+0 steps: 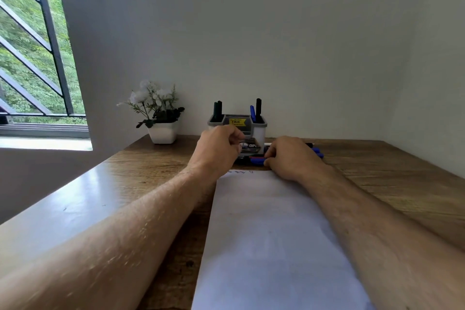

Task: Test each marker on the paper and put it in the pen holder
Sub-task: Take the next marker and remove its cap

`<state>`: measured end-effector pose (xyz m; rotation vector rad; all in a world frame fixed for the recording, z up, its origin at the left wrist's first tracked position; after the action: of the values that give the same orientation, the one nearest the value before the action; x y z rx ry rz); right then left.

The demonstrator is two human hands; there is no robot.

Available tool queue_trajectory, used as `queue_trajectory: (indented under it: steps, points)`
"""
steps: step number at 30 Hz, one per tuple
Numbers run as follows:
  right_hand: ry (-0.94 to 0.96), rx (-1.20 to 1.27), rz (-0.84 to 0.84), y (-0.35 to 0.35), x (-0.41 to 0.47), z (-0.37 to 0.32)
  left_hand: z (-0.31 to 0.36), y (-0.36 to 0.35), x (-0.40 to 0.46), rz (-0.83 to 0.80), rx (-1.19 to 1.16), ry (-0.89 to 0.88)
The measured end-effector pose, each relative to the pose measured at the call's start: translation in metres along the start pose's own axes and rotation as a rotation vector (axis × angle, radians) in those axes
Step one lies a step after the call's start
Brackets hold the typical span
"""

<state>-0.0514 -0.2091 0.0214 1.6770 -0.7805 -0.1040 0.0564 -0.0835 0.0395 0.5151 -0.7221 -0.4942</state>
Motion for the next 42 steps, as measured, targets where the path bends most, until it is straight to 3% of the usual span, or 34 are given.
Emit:
queue_trajectory:
  steps: [6,10,14,17,22,25,29,31,36,42]
  points:
    - [0.002,0.178,0.189,0.026,-0.003,-0.003,0.004,0.001,-0.002,-0.018,0.092,-0.005]
    - [-0.006,0.454,0.337,0.037,-0.002,0.000,0.014,0.009,-0.007,0.032,0.186,-0.053]
    - [-0.050,0.762,0.463,0.047,-0.001,0.001,0.024,0.021,-0.011,0.103,0.083,-0.046]
    - [-0.079,1.044,0.406,0.040,0.000,-0.005,0.023,0.016,-0.011,0.040,-0.287,0.060]
    - [-0.064,1.121,0.259,0.024,-0.002,-0.022,0.029,-0.007,-0.018,-0.167,-0.762,0.177]
    - [-0.054,1.125,0.318,0.029,0.000,-0.020,0.027,-0.002,-0.017,-0.096,-0.664,0.164]
    - [0.005,1.185,0.328,0.030,-0.001,-0.024,0.018,0.019,-0.012,0.137,-0.576,0.121]
    - [0.060,1.147,0.314,0.031,-0.003,-0.030,0.014,0.027,-0.009,0.187,-0.593,0.112]
    - [0.379,0.418,0.361,0.046,-0.015,-0.056,0.013,0.024,-0.006,0.075,-0.862,0.125]
    - [0.465,0.298,0.454,0.060,-0.026,-0.065,0.004,0.025,-0.005,0.026,-1.134,0.226]
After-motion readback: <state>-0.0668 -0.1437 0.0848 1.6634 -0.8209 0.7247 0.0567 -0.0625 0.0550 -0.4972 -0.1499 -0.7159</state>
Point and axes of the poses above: each hand's wrist, its own x-axis towards the middle knuckle, its own y-axis out of the back of the hand, z = x × y, the point moved 9 cm from there along x, towards the middle knuckle, and after that the axes turned 7 degrees about y, right-handed, at the moved point
